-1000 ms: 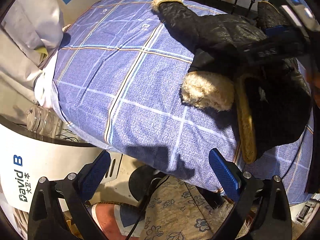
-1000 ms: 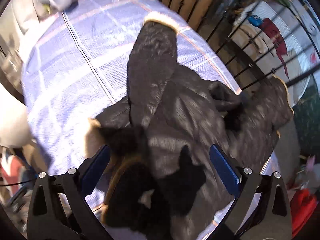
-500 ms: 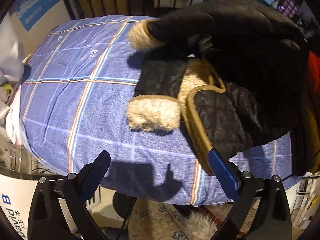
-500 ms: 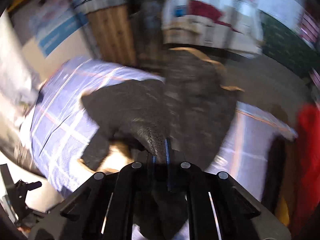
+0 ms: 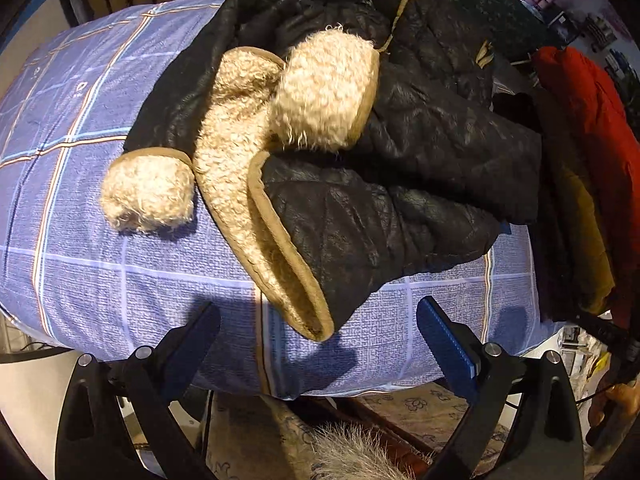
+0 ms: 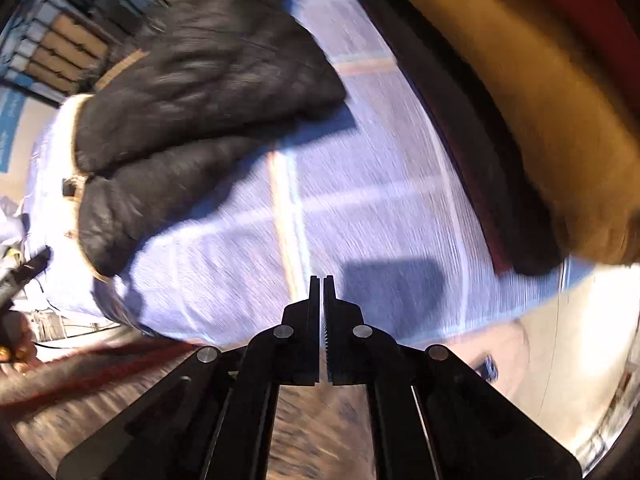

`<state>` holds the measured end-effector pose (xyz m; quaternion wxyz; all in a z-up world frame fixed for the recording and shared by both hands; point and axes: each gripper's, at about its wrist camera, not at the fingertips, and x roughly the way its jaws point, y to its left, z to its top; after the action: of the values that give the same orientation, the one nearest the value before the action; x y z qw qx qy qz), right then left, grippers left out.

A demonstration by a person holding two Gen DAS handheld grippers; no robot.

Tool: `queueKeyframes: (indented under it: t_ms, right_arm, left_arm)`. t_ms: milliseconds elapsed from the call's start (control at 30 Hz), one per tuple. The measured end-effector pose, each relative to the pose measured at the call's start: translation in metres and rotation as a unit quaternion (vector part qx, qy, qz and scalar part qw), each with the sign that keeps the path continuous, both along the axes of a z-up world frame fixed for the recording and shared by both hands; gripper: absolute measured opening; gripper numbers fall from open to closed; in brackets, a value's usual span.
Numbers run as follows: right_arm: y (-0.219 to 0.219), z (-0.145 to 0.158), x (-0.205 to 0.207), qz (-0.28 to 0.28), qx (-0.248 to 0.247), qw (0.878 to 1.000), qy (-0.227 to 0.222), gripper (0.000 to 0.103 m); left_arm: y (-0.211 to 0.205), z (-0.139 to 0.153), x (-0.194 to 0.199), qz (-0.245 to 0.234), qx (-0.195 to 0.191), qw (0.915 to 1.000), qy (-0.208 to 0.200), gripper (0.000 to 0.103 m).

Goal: Fold large clothes

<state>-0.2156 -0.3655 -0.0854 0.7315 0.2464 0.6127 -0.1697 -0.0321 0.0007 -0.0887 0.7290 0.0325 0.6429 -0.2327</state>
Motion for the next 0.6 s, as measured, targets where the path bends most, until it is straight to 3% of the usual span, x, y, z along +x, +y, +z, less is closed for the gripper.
queueKeyframes:
  t_ms: [33,100,133,200,367,500,600]
  right_arm:
    - [0.003,0.012,0.016,0.019,-0.006,1.000,-0.017,0.015]
    - [0.007,0.029,0.059,0.063,-0.011,0.997,-0.050,0.081]
    - [0.010,0.037,0.075,0.078,-0.013,0.995,-0.063,0.087]
    - [0.027,0.049,0.123,0.132,-0.014,0.987,-0.095,0.087]
    - [0.070,0.057,0.235,0.251,-0.010,0.961,-0.119,0.087]
    - [0.115,0.036,0.341,0.349,-0.050,0.930,-0.101,0.087]
    - [0.150,-0.001,0.412,0.416,-0.097,0.901,-0.080,0.087]
  left_arm:
    - [-0.001,-0.002,-0.001,0.003,-0.003,1.0000,0.005,0.096]
    - [-0.006,-0.005,-0.003,0.003,-0.015,0.9998,0.008,0.097]
    - [-0.008,-0.007,-0.005,0.001,-0.018,0.9998,0.009,0.097]
    - [-0.007,-0.009,-0.011,0.010,-0.017,0.9998,0.008,0.097]
    - [0.012,-0.032,-0.015,0.063,-0.026,0.9974,0.021,0.097]
    - [0.007,-0.051,-0.008,0.069,-0.046,0.9963,0.023,0.097]
    - [-0.001,-0.065,0.005,0.074,-0.044,0.9961,0.018,0.096]
